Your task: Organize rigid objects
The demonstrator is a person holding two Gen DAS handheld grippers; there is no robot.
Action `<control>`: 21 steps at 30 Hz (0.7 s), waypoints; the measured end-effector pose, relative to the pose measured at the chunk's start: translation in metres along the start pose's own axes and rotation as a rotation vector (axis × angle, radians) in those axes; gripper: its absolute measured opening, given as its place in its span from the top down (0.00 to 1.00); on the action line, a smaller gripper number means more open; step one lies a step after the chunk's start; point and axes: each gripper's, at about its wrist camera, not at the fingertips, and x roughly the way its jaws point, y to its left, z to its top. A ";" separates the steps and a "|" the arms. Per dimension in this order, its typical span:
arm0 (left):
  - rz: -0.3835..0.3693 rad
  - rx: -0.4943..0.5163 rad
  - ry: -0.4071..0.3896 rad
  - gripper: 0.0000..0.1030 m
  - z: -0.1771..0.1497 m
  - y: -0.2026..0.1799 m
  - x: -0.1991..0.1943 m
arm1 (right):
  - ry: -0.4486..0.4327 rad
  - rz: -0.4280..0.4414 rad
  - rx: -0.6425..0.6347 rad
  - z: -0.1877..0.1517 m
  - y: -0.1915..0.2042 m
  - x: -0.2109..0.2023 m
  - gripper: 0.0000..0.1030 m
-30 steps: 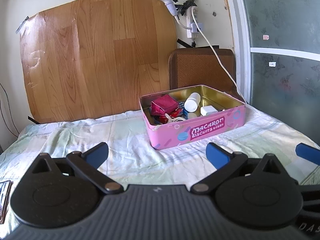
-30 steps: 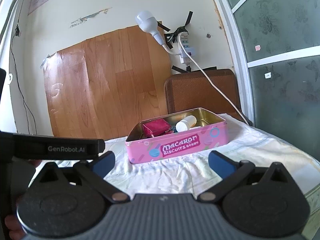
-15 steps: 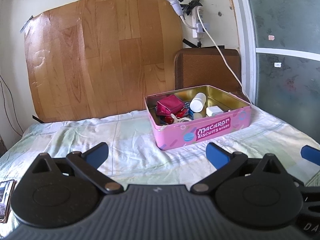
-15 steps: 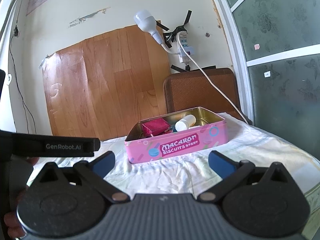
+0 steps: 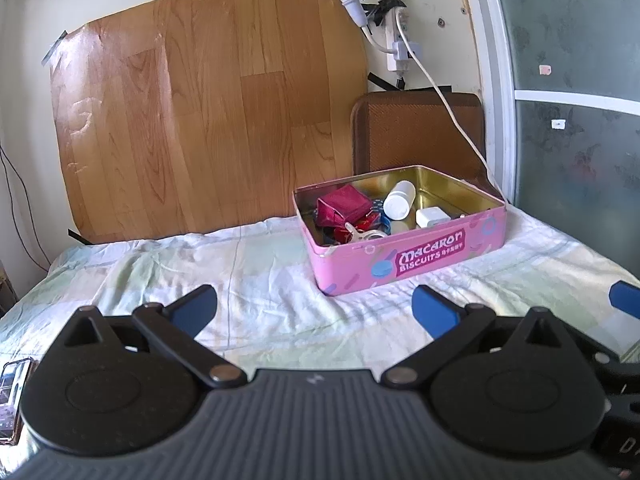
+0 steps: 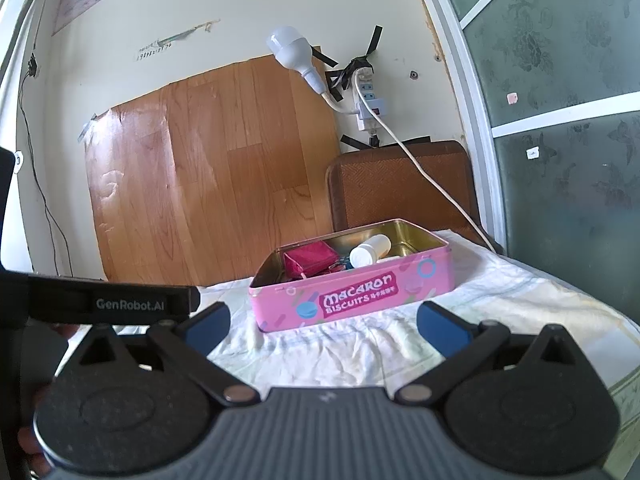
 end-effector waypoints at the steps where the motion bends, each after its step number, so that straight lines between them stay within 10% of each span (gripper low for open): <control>1: -0.002 0.000 0.002 0.00 0.000 0.000 0.000 | 0.001 0.000 0.001 0.000 0.000 0.000 0.00; 21: -0.028 -0.022 0.054 0.00 -0.004 0.002 0.007 | 0.001 -0.001 0.003 0.001 0.000 -0.001 0.00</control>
